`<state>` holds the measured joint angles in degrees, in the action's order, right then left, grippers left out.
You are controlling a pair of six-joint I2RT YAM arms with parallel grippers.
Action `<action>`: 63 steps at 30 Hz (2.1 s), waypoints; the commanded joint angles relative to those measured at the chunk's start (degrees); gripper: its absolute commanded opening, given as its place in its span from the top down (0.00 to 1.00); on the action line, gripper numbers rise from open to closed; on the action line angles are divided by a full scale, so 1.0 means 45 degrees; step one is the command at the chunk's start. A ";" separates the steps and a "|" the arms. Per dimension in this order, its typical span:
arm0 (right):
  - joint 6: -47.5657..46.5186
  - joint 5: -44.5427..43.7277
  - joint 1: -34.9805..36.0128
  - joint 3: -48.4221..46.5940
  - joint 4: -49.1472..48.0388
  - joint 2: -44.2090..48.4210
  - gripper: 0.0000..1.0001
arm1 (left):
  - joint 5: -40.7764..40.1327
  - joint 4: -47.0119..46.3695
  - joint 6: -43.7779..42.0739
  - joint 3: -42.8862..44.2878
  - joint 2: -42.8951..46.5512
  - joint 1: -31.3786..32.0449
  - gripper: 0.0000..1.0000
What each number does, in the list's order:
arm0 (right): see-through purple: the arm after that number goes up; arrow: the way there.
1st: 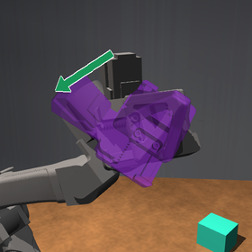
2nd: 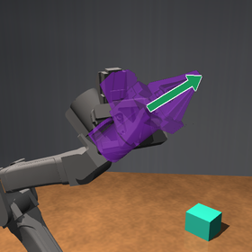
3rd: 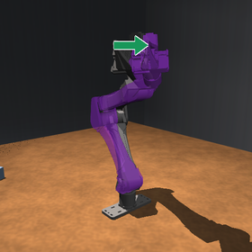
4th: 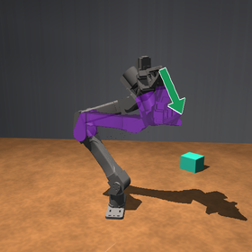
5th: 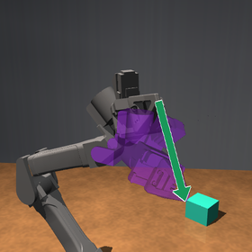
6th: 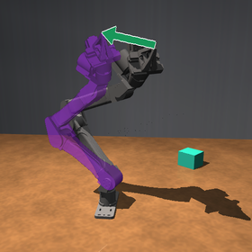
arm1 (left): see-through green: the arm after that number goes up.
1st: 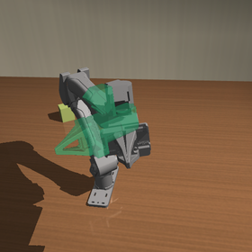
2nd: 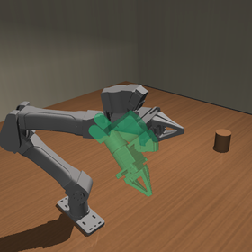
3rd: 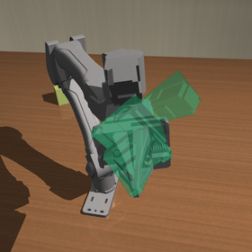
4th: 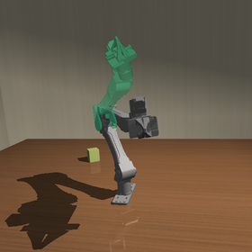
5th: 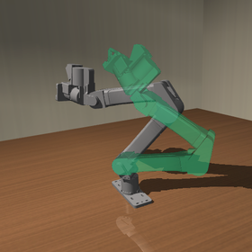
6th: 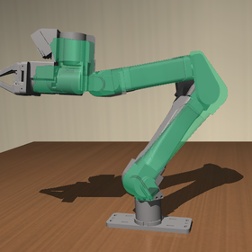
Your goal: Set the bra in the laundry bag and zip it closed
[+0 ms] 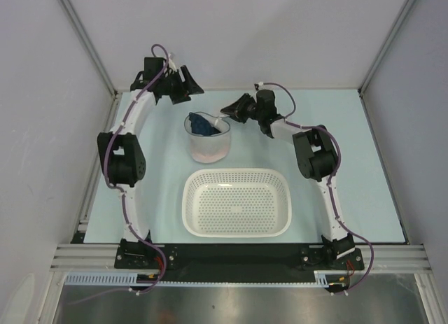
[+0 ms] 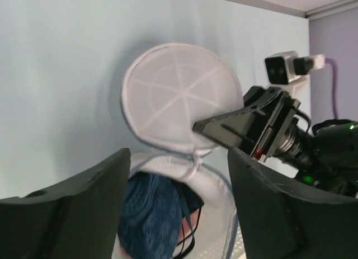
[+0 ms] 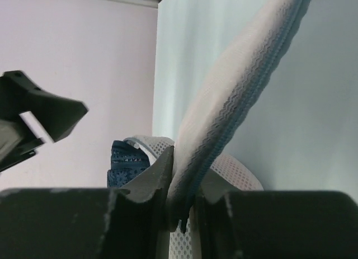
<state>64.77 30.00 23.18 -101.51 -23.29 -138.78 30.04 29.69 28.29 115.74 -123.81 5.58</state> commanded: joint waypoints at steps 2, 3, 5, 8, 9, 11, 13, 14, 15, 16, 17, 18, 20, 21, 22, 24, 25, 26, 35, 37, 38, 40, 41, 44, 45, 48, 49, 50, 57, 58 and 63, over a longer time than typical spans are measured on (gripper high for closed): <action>-0.3609 -0.0397 0.0200 0.0741 -0.1112 0.2225 0.84 | -0.2725 0.0725 -0.1054 -0.2567 0.3544 0.0068 0.21; -0.4173 -0.0358 0.0220 0.0936 -0.1133 0.2382 0.85 | -0.2885 0.0707 -0.0995 -0.3098 0.3896 0.0068 0.21; -0.4879 -0.0377 0.0317 0.1190 -0.1211 0.2928 0.84 | -0.3023 0.0648 -0.0840 -0.4481 0.4776 0.0068 0.21; -0.6285 -0.0241 0.0590 0.1601 -0.1213 0.3591 0.83 | -0.3043 0.0570 -0.0818 -0.5812 0.5363 0.0068 0.23; -0.6753 -0.0241 0.0688 0.1679 -0.1115 0.3729 0.82 | -0.3005 0.0376 -0.0819 -0.6070 0.5403 0.0068 0.23; -0.8236 -0.0260 0.1000 0.1952 -0.0726 0.4255 0.80 | -0.2849 0.0335 -0.0858 -0.6383 0.5191 0.0068 0.25; -0.9794 -0.0279 0.1351 0.2322 -0.0393 0.4628 0.78 | -0.2303 0.0219 -0.0858 -0.6501 0.4956 0.0068 0.27; -1.0307 -0.0376 0.1450 0.2460 -0.0024 0.4977 0.78 | -0.2185 0.0218 -0.0858 -0.6560 0.4742 0.0068 0.29; -1.0776 -0.0435 0.1567 0.2596 0.0173 0.5155 0.77 | -0.2281 0.0218 -0.0877 -0.6580 0.4701 0.0068 0.30; -1.1805 -0.0571 0.1800 0.2907 0.0349 0.5292 0.76 | -0.2340 0.0141 -0.0819 -0.6793 0.4739 0.0068 0.30; -1.2241 -0.0708 0.1879 0.3046 0.0718 0.5641 0.76 | -0.2379 -0.0111 -0.0799 -0.6930 0.4856 0.0068 0.29; -1.2768 -0.0825 0.1996 0.3144 0.0915 0.5722 0.76 | -0.2515 -0.0172 -0.0761 -0.7067 0.4973 0.0048 0.29; -1.4154 -0.1371 0.2289 0.3320 0.1599 0.6072 0.75 | -0.2633 -0.0715 -0.0566 -0.7652 0.5517 -0.0010 0.29; -1.4353 -0.1528 0.2387 0.3379 0.1775 0.6152 0.74 | -0.2691 -0.0874 -0.0488 -0.7886 0.5675 -0.0049 0.28; -1.5457 -0.2013 0.2620 0.3379 0.2260 0.6230 0.74 | -0.2614 -0.0972 -0.0332 -0.8179 0.5870 -0.0146 0.28; -1.6362 -0.2562 0.2914 0.3321 0.2751 0.6483 0.67 | -0.2283 -0.1518 -0.0175 -0.8512 0.6435 -0.0283 0.25; -1.6792 -0.3203 0.3070 0.3379 0.3005 0.6562 0.64 | -0.1895 -0.1733 0.0019 -0.8804 0.6632 -0.0419 0.23; -1.7338 -0.3538 0.3284 0.3456 0.3085 0.6659 0.55 | -0.1775 -0.1967 0.0118 -0.8903 0.6808 -0.0498 0.22; -1.8320 -0.6002 0.3755 0.4393 0.3340 0.7927 0.21 | -0.1363 -0.1931 0.0724 -0.9860 0.8605 -0.1104 0.22; -1.8008 -0.5963 0.3794 0.5349 0.3029 0.8725 0.17 | -0.1519 -0.2046 0.0919 -1.0387 0.9305 -0.1202 0.22; -1.7891 -0.6041 0.3794 0.5661 0.2988 0.9001 0.16 | -0.1617 -0.2183 0.0997 -1.0621 0.9581 -0.1202 0.21; -1.7325 -0.6334 0.3814 0.6886 0.2581 0.9664 0.13 | -0.1288 -0.2436 0.1232 -1.1091 0.9856 -0.1651 0.19; -1.7092 -0.6354 0.3795 0.7436 0.2268 1.0345 0.09 | -0.1169 -0.2400 0.1251 -1.1131 0.9953 -0.1651 0.20; -1.6232 -0.6471 0.3775 0.8728 0.1778 1.1635 0.04 | -0.0602 -0.2243 0.1271 -1.1267 1.0071 -0.1710 0.18; -1.5979 -0.6510 0.3736 0.9001 0.1429 1.1873 0.01 | -0.0602 -0.2301 0.1387 -1.1577 1.0168 -0.1729 0.15; -1.4127 -0.6122 0.3035 0.8539 0.2084 1.1721 0.00 | -0.0292 -0.3198 0.1758 -1.2204 1.0093 -0.1729 0.08; -1.2825 -0.5887 0.2511 0.8071 0.2495 1.1371 0.00 | -0.0154 -0.3335 0.1798 -1.2147 0.9917 -0.1729 0.08; -1.2116 -0.5556 0.2196 0.6984 0.2905 1.1039 0.00 | -0.0095 -0.3395 0.1856 -1.2089 0.9645 -0.1729 0.08; -0.8634 -0.2473 0.0924 0.1552 0.6617 0.6235 0.00 | -0.0465 -0.3532 0.1916 -1.1386 0.8510 -0.1729 0.11; -0.8497 -0.2235 0.0865 0.1234 0.6679 0.5438 0.03 | -0.0426 -0.3764 0.1916 -1.1365 0.8412 -0.1749 0.14; -0.8476 -0.0830 0.0709 -0.0136 0.7207 0.4006 0.11 | 0.0062 -0.4000 0.1955 -1.0839 0.7612 -0.1729 0.40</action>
<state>23.31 17.96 26.13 -97.58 3.86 -117.38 27.79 15.42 36.60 62.59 -87.64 -2.00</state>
